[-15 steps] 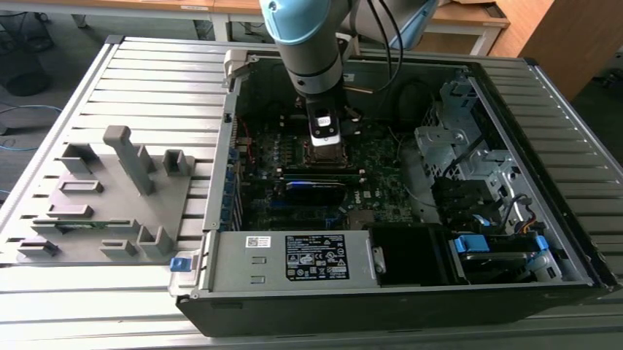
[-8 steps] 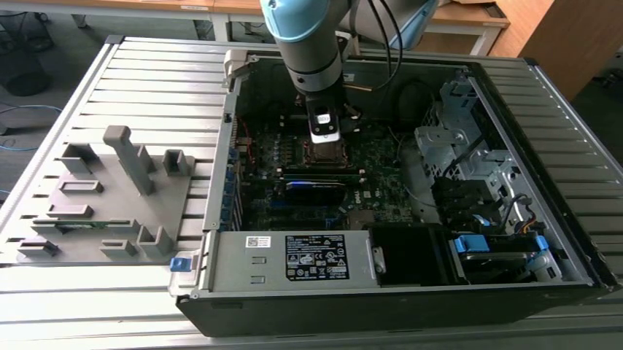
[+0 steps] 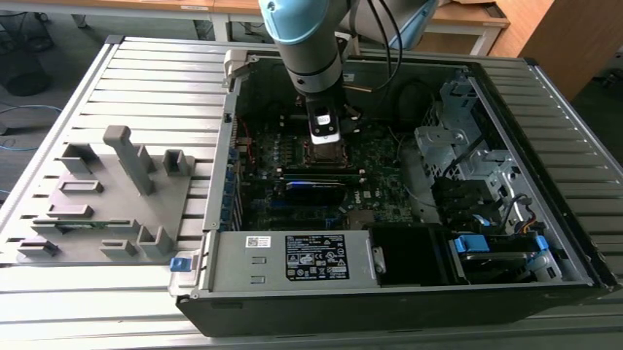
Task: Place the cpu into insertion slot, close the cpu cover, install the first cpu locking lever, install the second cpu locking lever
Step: 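Install the first cpu locking lever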
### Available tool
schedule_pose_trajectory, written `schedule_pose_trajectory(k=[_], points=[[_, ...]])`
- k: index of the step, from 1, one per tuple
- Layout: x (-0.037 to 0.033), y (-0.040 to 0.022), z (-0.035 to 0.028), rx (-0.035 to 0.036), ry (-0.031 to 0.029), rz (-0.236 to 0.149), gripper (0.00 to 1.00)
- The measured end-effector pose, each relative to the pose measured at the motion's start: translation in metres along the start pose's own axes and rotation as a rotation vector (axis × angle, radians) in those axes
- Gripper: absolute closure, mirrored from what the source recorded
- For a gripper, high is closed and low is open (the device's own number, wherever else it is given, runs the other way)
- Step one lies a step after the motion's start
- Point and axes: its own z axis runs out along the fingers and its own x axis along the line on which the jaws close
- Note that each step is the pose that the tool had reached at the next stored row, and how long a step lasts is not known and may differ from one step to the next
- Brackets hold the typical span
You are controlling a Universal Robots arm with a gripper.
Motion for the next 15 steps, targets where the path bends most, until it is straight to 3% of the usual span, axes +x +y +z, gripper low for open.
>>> schedule_pose_trajectory(k=[4,9,15], points=[[0.0001,-0.0001,0.0001,-0.0013,-0.0012,0.0,0.89],[0.0004,-0.0004,0.0003,-0.0083,-0.009,-0.002,0.89],[0.0032,-0.002,-0.0003,-0.0102,-0.0121,-0.004,0.89]])
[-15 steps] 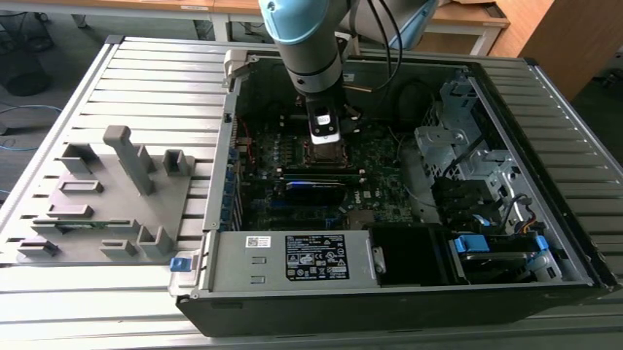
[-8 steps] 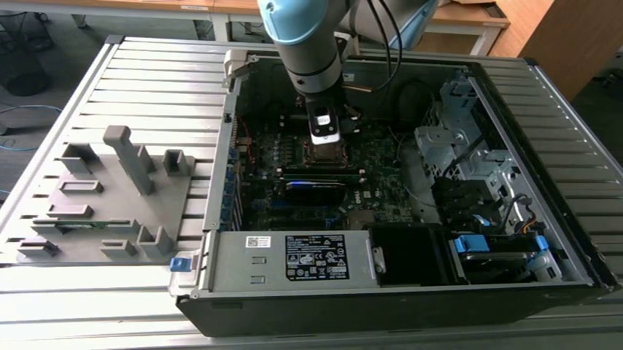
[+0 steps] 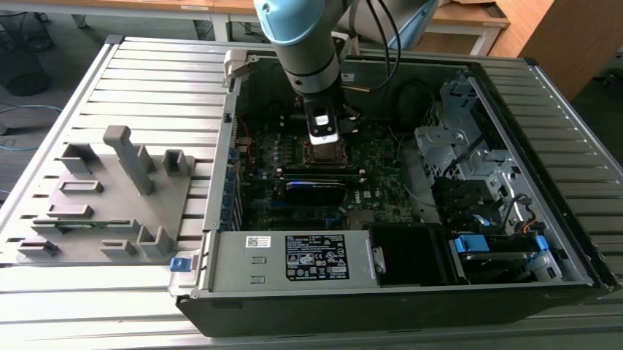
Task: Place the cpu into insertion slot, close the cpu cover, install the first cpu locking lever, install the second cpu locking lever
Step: 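Install the first cpu locking lever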
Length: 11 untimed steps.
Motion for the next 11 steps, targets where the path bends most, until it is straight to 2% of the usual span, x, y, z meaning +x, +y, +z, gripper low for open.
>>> schedule_pose_trajectory(k=[6,11], points=[[0.0024,-0.0018,0.0007,-0.0035,-0.0052,-0.002,0.89],[0.0026,-0.002,0.0007,-0.0039,-0.0058,-0.002,0.89]])
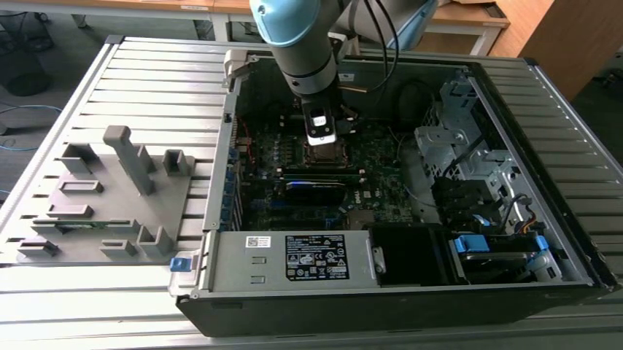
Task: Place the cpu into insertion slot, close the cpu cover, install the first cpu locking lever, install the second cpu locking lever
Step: 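Install the first cpu locking lever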
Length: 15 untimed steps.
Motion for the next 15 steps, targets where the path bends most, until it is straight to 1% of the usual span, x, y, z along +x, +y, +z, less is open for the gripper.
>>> schedule_pose_trajectory(k=[15], points=[[-0.0031,-0.0038,-0.0011,-0.0001,0.0,0.0,0.89]])
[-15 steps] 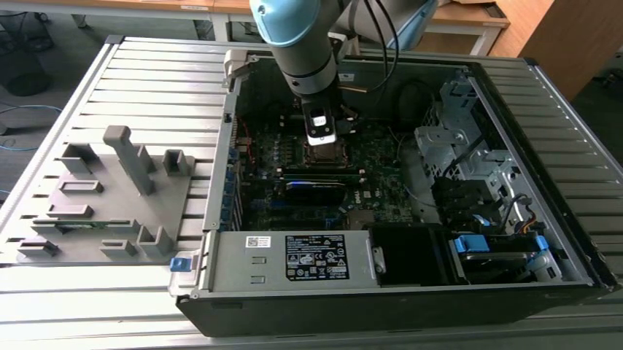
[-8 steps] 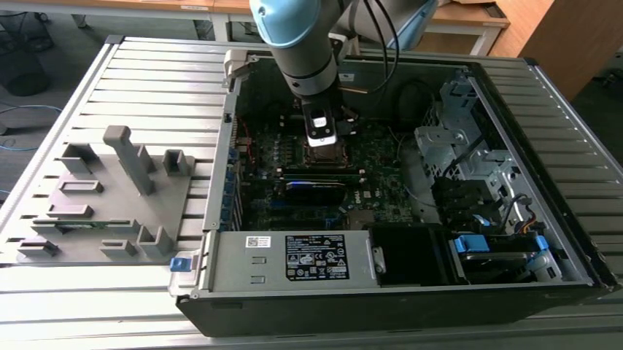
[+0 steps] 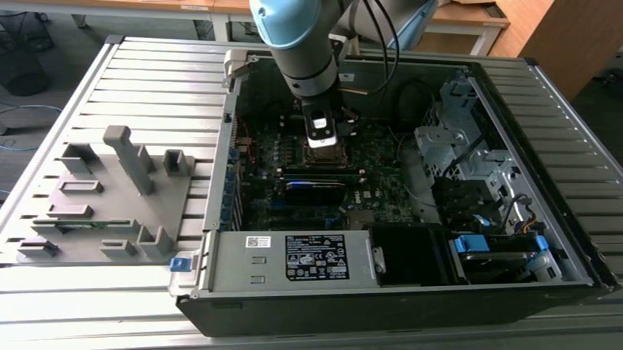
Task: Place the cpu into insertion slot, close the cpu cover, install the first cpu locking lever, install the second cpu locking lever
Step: 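Install the first cpu locking lever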
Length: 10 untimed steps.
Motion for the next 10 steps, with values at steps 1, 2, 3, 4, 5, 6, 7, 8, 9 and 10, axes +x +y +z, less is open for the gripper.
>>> schedule_pose_trajectory(k=[1,2,3,4,5,6,7,8,9,10], points=[[-0.0002,-0.0003,0.0,0.0,0.0,0.0,0.89],[-0.0003,-0.0006,-0.0001,0.0,0.0001,0.0,0.89],[-0.0006,-0.0011,-0.0002,0.0001,0.0,0.0,0.89],[-0.0007,-0.0014,-0.0002,0.0002,0.0,0.0,0.89],[-0.0009,-0.0017,-0.0002,0.0003,0.0,0.0,0.89],[-0.0011,-0.0021,-0.0001,0.0003,0.0,0.0,0.89],[-0.0012,-0.0025,-0.0001,0.0003,0.0,0.0,0.89],[-0.0014,-0.0028,-0.0001,0.0003,0.0,0.0,0.89],[-0.0015,-0.0031,0.0,0.0001,-0.0001,0.0,0.89],[-0.0015,-0.0033,0.0001,0.0001,-0.0001,0.0,0.89]])
